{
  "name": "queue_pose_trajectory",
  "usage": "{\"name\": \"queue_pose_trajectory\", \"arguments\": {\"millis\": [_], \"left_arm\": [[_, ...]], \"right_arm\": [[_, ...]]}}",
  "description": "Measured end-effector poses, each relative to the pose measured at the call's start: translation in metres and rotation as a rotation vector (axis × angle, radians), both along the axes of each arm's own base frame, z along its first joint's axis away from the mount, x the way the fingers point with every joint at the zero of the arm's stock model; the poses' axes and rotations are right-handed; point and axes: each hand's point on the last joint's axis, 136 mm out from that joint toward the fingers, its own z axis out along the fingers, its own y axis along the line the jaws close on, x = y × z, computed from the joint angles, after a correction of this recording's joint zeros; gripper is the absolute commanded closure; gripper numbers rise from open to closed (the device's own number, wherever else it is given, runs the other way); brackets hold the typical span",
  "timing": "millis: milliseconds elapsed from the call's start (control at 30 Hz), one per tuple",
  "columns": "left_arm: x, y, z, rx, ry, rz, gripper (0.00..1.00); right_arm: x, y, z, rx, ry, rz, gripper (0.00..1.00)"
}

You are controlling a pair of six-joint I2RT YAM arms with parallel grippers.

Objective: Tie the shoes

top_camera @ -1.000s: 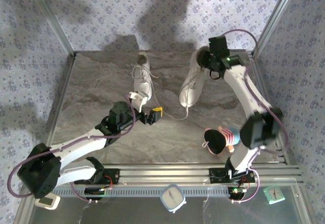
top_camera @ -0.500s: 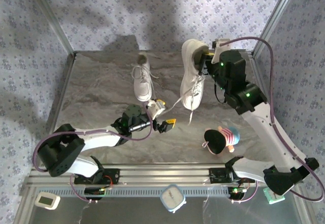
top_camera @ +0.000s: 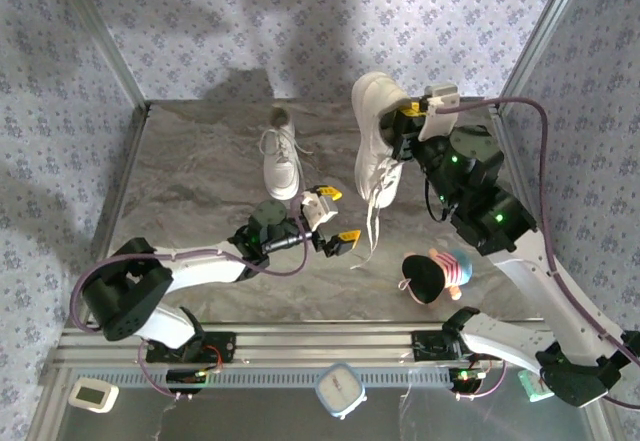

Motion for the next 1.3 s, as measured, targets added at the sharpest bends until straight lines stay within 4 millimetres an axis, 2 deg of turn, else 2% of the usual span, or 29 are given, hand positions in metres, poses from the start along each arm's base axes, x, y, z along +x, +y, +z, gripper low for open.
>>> {"name": "queue_pose_trajectory", "arguments": {"millis": [267, 500, 567, 600, 667, 700, 733, 867, 967, 1100, 1300], "left_arm": [[0.006, -0.015, -0.003, -0.014, -0.003, -0.016, 0.0], [0.001, -0.042, -0.012, -0.035, 0.021, -0.065, 0.01], [-0.004, -0.051, -0.015, -0.043, 0.034, -0.083, 0.11], [-0.005, -0.054, -0.017, -0.049, 0.041, -0.086, 0.19], [-0.008, -0.059, -0.023, -0.052, 0.058, -0.087, 0.43], [-0.009, -0.06, -0.026, -0.052, 0.071, -0.088, 0.5], [-0.01, -0.061, -0.028, -0.054, 0.08, -0.087, 0.52], [-0.01, -0.065, -0.035, -0.067, 0.106, -0.087, 0.51], [-0.012, -0.075, -0.047, -0.055, 0.133, -0.1, 0.52], [-0.014, -0.086, -0.056, -0.053, 0.158, -0.112, 0.51], [-0.01, -0.098, -0.057, -0.075, 0.173, -0.118, 0.43]], "right_arm": [[-0.007, -0.023, 0.015, 0.126, -0.03, -0.083, 1.0], [-0.008, -0.036, 0.014, 0.226, -0.005, -0.143, 1.0], [-0.007, -0.042, 0.012, 0.258, 0.011, -0.177, 1.0], [-0.007, -0.045, 0.01, 0.272, 0.021, -0.196, 1.0], [-0.007, -0.055, 0.007, 0.302, 0.043, -0.244, 1.0], [-0.008, -0.059, 0.006, 0.317, 0.053, -0.267, 1.0], [-0.008, -0.066, 0.004, 0.337, 0.064, -0.296, 1.0], [-0.011, -0.095, -0.005, 0.426, 0.098, -0.391, 1.0], [-0.015, -0.108, -0.008, 0.47, 0.111, -0.431, 1.0], [-0.018, -0.112, -0.009, 0.503, 0.122, -0.439, 1.0], [-0.021, -0.117, -0.012, 0.532, 0.136, -0.453, 1.0]]}}
